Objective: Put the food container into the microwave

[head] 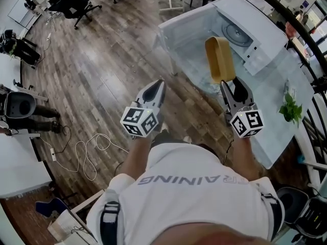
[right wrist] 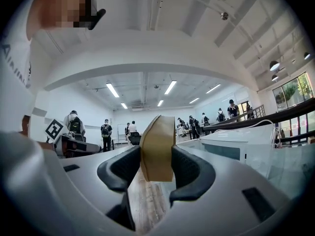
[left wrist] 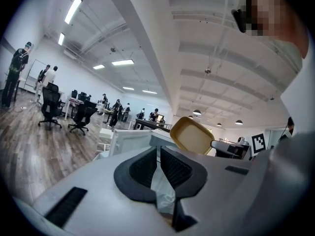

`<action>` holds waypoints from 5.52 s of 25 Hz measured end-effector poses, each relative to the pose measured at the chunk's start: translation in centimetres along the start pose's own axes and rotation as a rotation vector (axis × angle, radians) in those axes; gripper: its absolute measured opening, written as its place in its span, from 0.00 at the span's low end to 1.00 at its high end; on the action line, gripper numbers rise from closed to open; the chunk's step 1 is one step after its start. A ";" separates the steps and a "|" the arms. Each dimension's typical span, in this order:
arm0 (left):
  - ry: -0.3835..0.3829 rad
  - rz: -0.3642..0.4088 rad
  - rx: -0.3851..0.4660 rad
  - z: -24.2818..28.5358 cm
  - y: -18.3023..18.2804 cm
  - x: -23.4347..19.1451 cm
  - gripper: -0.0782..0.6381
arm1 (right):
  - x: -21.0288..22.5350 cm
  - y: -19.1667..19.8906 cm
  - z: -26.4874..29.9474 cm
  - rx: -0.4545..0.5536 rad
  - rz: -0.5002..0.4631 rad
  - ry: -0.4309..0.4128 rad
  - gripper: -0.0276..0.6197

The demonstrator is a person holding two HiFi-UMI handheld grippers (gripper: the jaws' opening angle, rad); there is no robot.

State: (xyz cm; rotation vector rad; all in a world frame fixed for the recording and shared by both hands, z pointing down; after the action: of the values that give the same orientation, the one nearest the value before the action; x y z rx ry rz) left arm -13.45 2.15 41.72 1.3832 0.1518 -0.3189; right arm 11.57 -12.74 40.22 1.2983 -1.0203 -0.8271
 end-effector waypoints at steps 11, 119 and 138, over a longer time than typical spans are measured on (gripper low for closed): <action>0.184 0.029 -0.036 10.7 -3.1 -2.0 0.18 | 4.4 -0.8 3.9 0.010 -0.016 0.162 0.37; 0.576 0.080 -0.256 36.8 -3.1 0.2 0.18 | 40.1 19.4 21.3 0.087 0.565 0.783 0.48; 0.594 0.049 -0.275 36.3 -2.9 -0.2 0.18 | 39.5 20.9 20.5 -0.110 0.606 0.800 0.13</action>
State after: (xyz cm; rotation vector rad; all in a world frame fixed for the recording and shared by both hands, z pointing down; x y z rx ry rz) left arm -17.47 -33.81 45.83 1.1709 0.6279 0.1599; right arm 5.22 -54.25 65.74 0.9929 -0.6339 0.1147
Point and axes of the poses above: the fingertips, and each gripper's own axes: z forward along the fingers, x to its right, y out of its underside, the point moved 6 cm from there along -z, backward along the fingers, and after that the axes turned 8 degrees about -y, right-handed, at the moved point
